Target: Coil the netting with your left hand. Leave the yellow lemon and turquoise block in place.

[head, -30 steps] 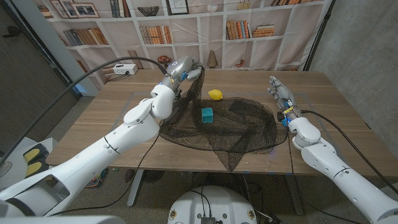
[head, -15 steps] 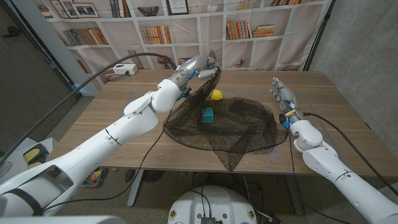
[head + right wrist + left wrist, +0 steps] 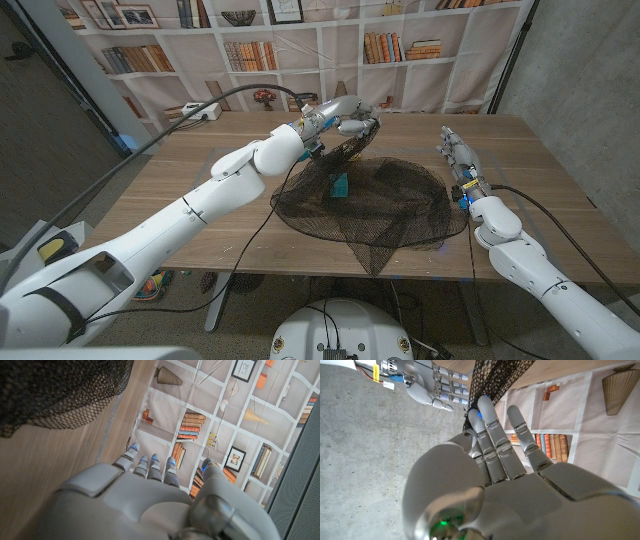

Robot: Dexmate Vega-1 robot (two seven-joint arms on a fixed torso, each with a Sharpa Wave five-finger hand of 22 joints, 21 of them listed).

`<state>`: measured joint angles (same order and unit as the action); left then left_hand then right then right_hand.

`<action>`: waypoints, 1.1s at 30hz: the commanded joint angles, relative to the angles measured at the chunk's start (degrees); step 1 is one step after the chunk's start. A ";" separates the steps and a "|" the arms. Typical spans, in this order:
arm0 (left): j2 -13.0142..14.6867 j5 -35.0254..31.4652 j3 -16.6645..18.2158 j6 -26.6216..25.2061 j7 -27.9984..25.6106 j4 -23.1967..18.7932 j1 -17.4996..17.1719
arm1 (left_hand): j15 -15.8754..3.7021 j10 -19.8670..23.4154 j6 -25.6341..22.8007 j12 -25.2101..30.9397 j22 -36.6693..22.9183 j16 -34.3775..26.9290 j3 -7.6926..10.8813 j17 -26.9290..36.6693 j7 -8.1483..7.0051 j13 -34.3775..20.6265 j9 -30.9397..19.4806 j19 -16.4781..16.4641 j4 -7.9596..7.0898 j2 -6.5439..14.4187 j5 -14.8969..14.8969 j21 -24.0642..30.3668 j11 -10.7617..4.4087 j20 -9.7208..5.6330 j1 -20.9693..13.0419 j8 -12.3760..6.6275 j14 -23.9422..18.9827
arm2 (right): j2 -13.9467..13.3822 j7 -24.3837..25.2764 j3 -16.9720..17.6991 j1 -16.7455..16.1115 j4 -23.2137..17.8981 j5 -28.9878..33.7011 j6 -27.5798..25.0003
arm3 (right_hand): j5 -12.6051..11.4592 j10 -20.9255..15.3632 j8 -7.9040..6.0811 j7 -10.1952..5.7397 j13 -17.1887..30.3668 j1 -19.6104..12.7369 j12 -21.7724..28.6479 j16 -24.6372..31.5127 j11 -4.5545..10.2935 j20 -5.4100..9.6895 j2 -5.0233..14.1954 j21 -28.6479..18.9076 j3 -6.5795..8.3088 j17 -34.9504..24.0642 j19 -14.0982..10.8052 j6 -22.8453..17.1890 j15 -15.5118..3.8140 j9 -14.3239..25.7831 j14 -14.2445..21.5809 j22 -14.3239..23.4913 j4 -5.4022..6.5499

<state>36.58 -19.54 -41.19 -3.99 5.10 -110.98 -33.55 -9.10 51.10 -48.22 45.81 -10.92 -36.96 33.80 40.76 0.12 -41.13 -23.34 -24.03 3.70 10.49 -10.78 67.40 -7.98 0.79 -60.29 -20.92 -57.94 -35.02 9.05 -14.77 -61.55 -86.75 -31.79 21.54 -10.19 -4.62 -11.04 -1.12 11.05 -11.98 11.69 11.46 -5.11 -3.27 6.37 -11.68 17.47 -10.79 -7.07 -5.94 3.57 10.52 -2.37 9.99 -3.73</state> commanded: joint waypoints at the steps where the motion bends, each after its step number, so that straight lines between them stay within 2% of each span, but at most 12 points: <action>1: -3.02 0.29 -4.86 2.66 8.67 5.86 4.97 | -3.47 -0.37 -1.07 -0.22 0.06 0.63 0.34 0.05 0.83 0.37 -0.16 0.22 -0.49 0.00 -0.42 0.32 -1.31 0.12 -0.17 0.17 -0.37 | -0.15 -0.41 0.41 -0.75 -0.01 -0.35 0.54 | -0.08 -0.52 0.02 -0.35 0.21 0.22 -0.11 -0.14 0.17 -0.10 0.11 0.14 0.20 -0.22 -0.18 -0.38 0.25 0.18 0.47 0.20 -0.05; 7: -4.95 -1.48 -8.10 2.94 11.48 9.59 7.07 | -3.52 -0.26 -0.93 -0.59 0.13 1.50 0.52 -0.60 1.60 1.06 -0.03 0.39 -0.54 0.00 -0.37 0.53 -1.08 0.28 -0.19 0.54 -0.55 | -0.17 -0.50 0.57 -1.05 0.09 -0.52 0.71 | -0.08 -0.56 0.02 -0.29 0.21 0.27 -0.10 -0.15 0.11 -0.10 0.08 0.14 0.20 -0.22 -0.18 -0.40 0.22 0.18 0.47 0.20 -0.04; 17: -7.69 -6.20 -13.10 3.62 14.64 14.52 10.07 | -3.09 -0.06 -1.08 -0.88 0.22 2.21 0.65 -1.17 1.57 1.64 0.20 0.50 -0.52 -0.04 -0.25 0.80 -0.90 0.39 -0.25 0.99 -1.19 | -0.45 -0.64 1.08 -1.85 -0.03 -0.74 1.20 | -0.09 -0.67 0.00 -0.30 0.21 0.34 -0.07 -0.13 0.12 -0.12 0.03 0.13 0.20 -0.21 -0.23 -0.46 0.18 0.18 0.54 0.20 -0.03; 23: -8.93 -8.20 -15.84 2.70 19.65 16.89 12.43 | -2.36 -0.45 -0.10 -2.43 0.36 5.16 1.13 -3.88 1.49 4.02 0.77 2.39 -0.27 -0.30 0.07 0.49 -0.15 1.44 -0.34 2.31 0.11 | -0.67 -0.82 1.41 -2.14 -0.01 -0.95 1.32 | -0.09 -0.68 0.00 -0.28 0.21 0.37 -0.07 -0.13 0.09 -0.15 -0.01 0.13 0.20 -0.21 -0.23 -0.47 0.26 0.18 0.57 0.20 -0.04; 24: -9.03 -8.41 -16.10 2.49 20.21 17.01 12.63 | -1.62 -1.81 2.00 -4.06 0.45 7.96 1.66 -6.49 1.02 5.79 1.41 3.57 -0.12 -0.45 0.42 0.24 0.65 2.07 -0.14 4.02 1.74 | -0.69 -0.91 1.43 -2.12 0.05 -1.00 1.35 | -0.09 -0.68 0.00 -0.31 0.21 0.39 -0.07 -0.13 0.08 -0.16 -0.03 0.13 0.20 -0.20 -0.23 -0.48 0.23 0.18 0.57 0.20 -0.04; 25: -9.07 -8.77 -16.36 2.29 20.60 17.02 12.78 | -1.18 -3.21 2.74 -5.22 0.48 9.45 1.53 -7.69 1.09 6.65 1.72 4.67 -0.19 -1.04 0.60 -0.09 1.20 2.37 0.42 4.73 3.24 | -0.70 -0.99 1.45 -2.09 0.13 -1.04 1.36 | -0.09 -0.69 0.00 -0.29 0.21 0.41 -0.07 -0.13 0.02 -0.13 -0.04 0.13 0.19 -0.21 -0.23 -0.48 0.22 0.18 0.58 0.20 -0.04; 26: -9.08 -9.32 -16.64 1.93 20.97 16.86 12.91 | -0.60 -5.57 4.99 -7.67 0.61 12.54 1.48 -10.25 0.62 8.52 2.44 6.44 -0.38 -1.77 0.73 -0.77 2.00 2.68 1.63 6.46 6.36 | -0.70 -1.05 1.46 -2.05 0.21 -1.05 1.40 | -0.09 -0.70 0.00 -0.32 0.21 0.42 -0.07 -0.13 0.03 -0.14 -0.04 0.13 0.18 -0.21 -0.24 -0.49 0.18 0.18 0.58 0.20 -0.03; 27: -9.06 -9.94 -16.90 1.71 21.15 16.70 13.03 | 0.18 -10.27 8.67 -11.46 0.61 15.69 1.17 -12.60 -0.62 10.45 3.30 8.73 -0.26 -2.74 0.75 -1.60 2.61 3.73 2.86 8.38 10.53 | -0.70 -1.11 1.47 -2.00 0.28 -1.06 1.43 | -0.09 -0.72 0.01 -0.29 0.21 0.44 -0.06 -0.12 0.06 -0.18 -0.06 0.12 0.18 -0.21 -0.25 -0.47 0.18 0.18 0.61 0.20 -0.03; 28: -9.03 -10.61 -17.11 1.45 21.19 16.48 13.09 | 0.53 -12.12 11.10 -13.43 0.76 17.52 0.82 -14.00 -0.73 11.50 3.83 10.16 -0.37 -3.50 0.75 -2.35 3.04 4.04 3.92 9.35 13.15 | -0.74 -1.22 1.48 -1.94 0.33 -1.08 1.44 | -0.09 -0.74 0.01 -0.27 0.21 0.44 -0.05 -0.11 0.00 -0.20 -0.07 0.12 0.18 -0.21 -0.25 -0.47 0.23 0.18 0.64 0.20 -0.03; 29: -8.98 -11.23 -17.24 1.26 21.03 16.25 13.05 | 1.37 -14.62 13.85 -15.98 0.83 19.80 0.25 -15.60 -1.47 12.77 4.51 12.59 -0.10 -4.63 0.71 -3.48 3.62 4.64 4.91 10.11 17.00 | -0.76 -1.35 1.48 -1.89 0.41 -1.09 1.51 | -0.09 -0.75 0.01 -0.33 0.21 0.45 -0.05 -0.12 0.02 -0.19 -0.09 0.12 0.17 -0.21 -0.26 -0.48 0.21 0.18 0.63 0.20 -0.04; 30: -8.89 -11.72 -17.30 1.16 20.87 16.02 12.97 | 1.97 -16.35 16.24 -18.12 0.91 21.45 -0.09 -16.94 -1.99 13.95 5.25 13.78 0.02 -5.11 0.61 -4.29 3.40 5.04 5.75 10.41 19.73 | -0.79 -1.41 1.50 -1.83 0.44 -1.12 1.51 | -0.09 -0.76 0.01 -0.32 0.21 0.46 -0.05 -0.12 0.01 -0.22 -0.08 0.12 0.17 -0.21 -0.27 -0.47 0.21 0.18 0.63 0.20 -0.03; 33: -8.56 -12.85 -17.22 1.16 20.37 15.19 12.75 | 3.64 -22.09 23.18 -23.50 0.98 24.63 -2.35 -19.39 -2.49 16.50 7.19 16.90 0.80 -7.68 0.58 -6.54 4.63 6.22 7.83 11.07 27.02 | -0.88 -1.74 1.54 -1.68 0.58 -1.19 1.65 | -0.10 -0.77 0.01 -0.28 0.21 0.47 -0.05 -0.12 -0.03 -0.23 -0.09 0.12 0.18 -0.20 -0.27 -0.47 0.21 0.18 0.65 0.20 -0.04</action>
<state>28.45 -27.86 -56.00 -1.58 23.27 -95.80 -22.07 -3.90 33.04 -30.07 26.12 -9.85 -14.64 32.92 23.10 -1.93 -26.40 -17.39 -9.26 4.03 4.46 -10.34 62.34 -4.08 6.09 -54.22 -10.37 -36.07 -35.61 8.13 -13.49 -63.37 -86.67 -32.69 22.83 -10.19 -4.94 -11.04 -1.12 11.05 -11.75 11.69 11.46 -4.80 -3.27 6.13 -11.68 17.46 -10.79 -7.07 -5.94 3.58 10.52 -1.93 9.98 -3.73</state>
